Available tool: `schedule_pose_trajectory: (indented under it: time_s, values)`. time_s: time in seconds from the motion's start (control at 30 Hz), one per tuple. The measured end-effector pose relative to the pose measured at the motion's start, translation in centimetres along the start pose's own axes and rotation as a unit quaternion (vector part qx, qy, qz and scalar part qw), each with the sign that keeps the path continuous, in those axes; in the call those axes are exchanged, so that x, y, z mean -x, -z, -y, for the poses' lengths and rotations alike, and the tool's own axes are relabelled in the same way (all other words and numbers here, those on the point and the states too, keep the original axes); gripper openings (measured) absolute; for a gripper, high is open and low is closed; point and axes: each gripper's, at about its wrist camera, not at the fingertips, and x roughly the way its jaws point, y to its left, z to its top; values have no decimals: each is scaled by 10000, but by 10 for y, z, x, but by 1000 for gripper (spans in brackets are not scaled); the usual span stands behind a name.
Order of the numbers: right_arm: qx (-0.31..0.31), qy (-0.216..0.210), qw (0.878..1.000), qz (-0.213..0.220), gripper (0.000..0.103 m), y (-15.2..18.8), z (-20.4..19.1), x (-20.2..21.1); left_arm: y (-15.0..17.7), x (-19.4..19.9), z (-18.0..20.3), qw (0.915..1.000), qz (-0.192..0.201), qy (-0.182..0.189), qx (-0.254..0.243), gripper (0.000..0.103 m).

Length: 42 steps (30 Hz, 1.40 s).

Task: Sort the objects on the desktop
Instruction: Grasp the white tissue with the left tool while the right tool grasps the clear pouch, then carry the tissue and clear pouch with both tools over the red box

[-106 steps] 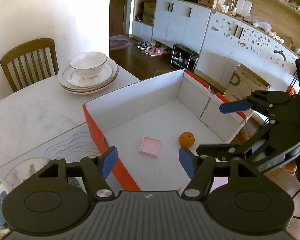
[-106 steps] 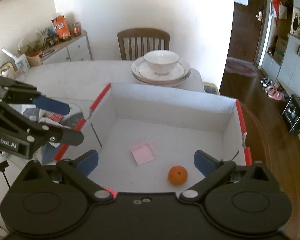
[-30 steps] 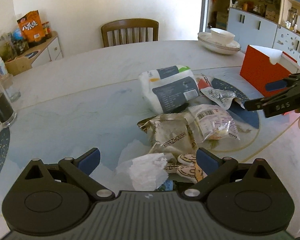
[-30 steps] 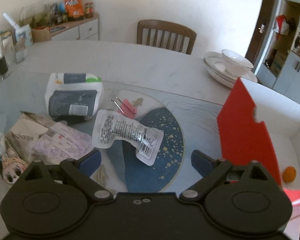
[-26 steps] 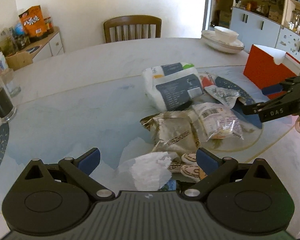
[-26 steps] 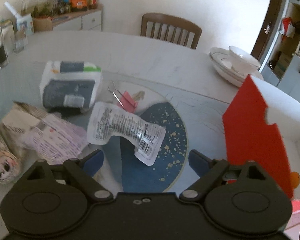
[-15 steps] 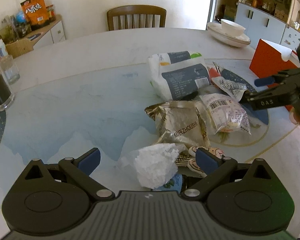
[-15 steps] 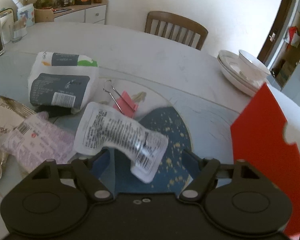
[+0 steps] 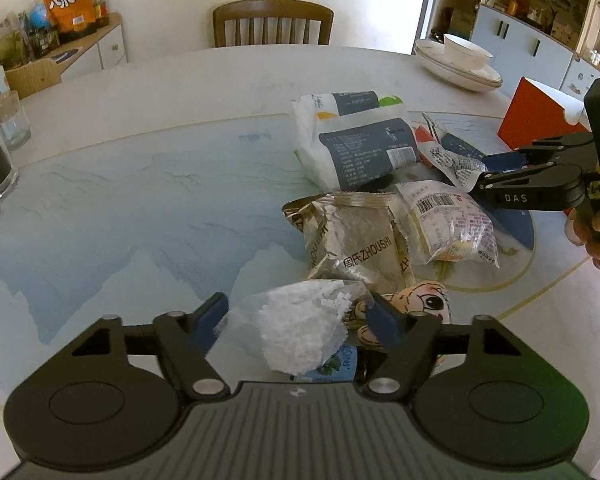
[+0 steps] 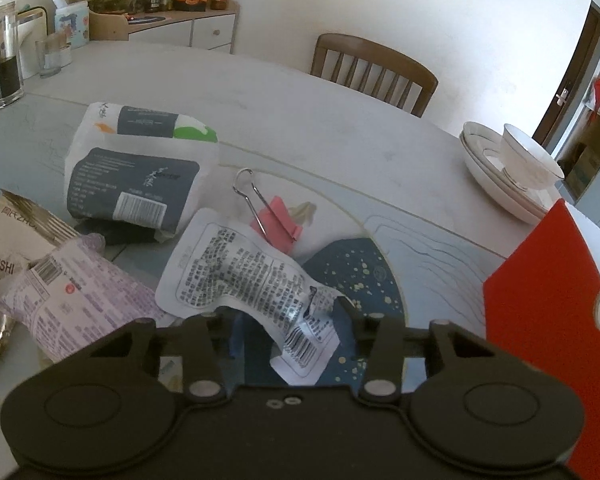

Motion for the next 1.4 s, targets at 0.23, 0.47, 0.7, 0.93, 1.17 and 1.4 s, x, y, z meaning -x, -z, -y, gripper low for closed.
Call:
schedule_pose_trajectory:
  time_s: [0.23,0.47,0.7,0.93,1.17,1.4]
  values:
    - [-88,11,10000,-3,27,-2,4,4,-3,-2,0,9999,-96,-37,59,49]
    - [-144,77,9999,17,10,0,9,11,-5,0,2,9999,-55,21,97,37]
    - [-276,169,9994,156,6,1,14,24,-9,6,3,9998,55,37,189,28]
    - [-504,92,9985,209,6,5,22,44,-12,13,3,9993,109,131,338,25]
    - [-739,14,9969,288,6,12,31,70,-18,24,8,9988,246,162,398,25]
    - [-875,-28,9952,448,6,19,40,103,-21,37,22,9984,351,259,365,25]
